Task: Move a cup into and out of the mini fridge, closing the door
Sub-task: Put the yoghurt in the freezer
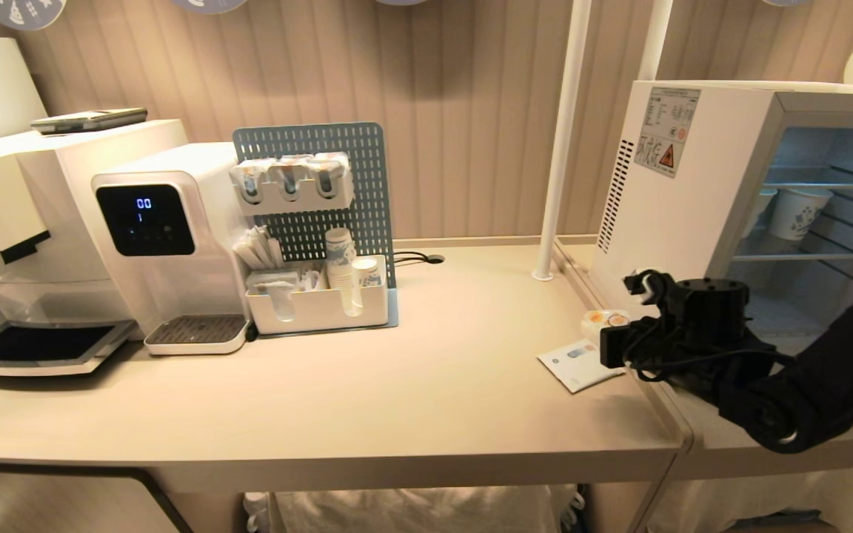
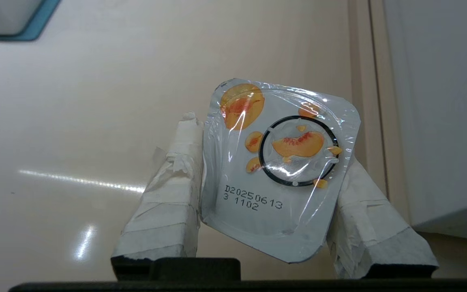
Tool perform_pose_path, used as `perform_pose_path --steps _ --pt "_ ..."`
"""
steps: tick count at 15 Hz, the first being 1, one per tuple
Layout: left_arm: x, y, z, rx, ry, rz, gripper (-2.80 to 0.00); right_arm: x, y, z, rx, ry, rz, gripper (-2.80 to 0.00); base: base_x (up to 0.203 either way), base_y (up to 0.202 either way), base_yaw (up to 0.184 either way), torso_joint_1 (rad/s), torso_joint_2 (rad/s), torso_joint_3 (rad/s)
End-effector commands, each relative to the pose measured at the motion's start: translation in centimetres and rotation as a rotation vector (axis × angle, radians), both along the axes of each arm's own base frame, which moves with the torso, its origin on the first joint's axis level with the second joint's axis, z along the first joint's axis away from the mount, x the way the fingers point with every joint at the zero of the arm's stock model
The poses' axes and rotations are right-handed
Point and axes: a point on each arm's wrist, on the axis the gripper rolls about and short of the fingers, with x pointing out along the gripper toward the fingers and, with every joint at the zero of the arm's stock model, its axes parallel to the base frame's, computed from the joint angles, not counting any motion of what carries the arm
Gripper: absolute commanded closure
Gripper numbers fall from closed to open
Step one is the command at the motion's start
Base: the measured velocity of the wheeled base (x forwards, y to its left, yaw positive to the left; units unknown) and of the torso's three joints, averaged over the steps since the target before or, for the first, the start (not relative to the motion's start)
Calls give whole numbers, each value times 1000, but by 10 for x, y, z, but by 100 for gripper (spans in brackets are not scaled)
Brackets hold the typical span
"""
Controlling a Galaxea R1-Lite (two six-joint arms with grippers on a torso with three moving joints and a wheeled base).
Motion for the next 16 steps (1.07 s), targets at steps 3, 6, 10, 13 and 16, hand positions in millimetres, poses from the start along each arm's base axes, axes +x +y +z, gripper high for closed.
perform_pose_path --steps 3,6,10,13,16 --pt "0 0 0 0 -1 -1 0 -83 -21 95 65 -233 -79 0 0 0 0 0 0 0" --pt "0 0 0 -2 0 -1 0 -159 -39 136 94 -352 -172 0 0 0 0 0 0 0" --pt "0 0 0 -3 0 1 0 -271 -69 149 103 -387 -324 0 0 0 0 0 0 0" --pt "0 0 0 0 0 1 0 -335 -90 122 63 -341 -503 0 0 0 0 0 0 0" --pt "0 0 0 -4 0 1 0 -376 -89 98 56 -365 -588 0 0 0 0 0 0 0"
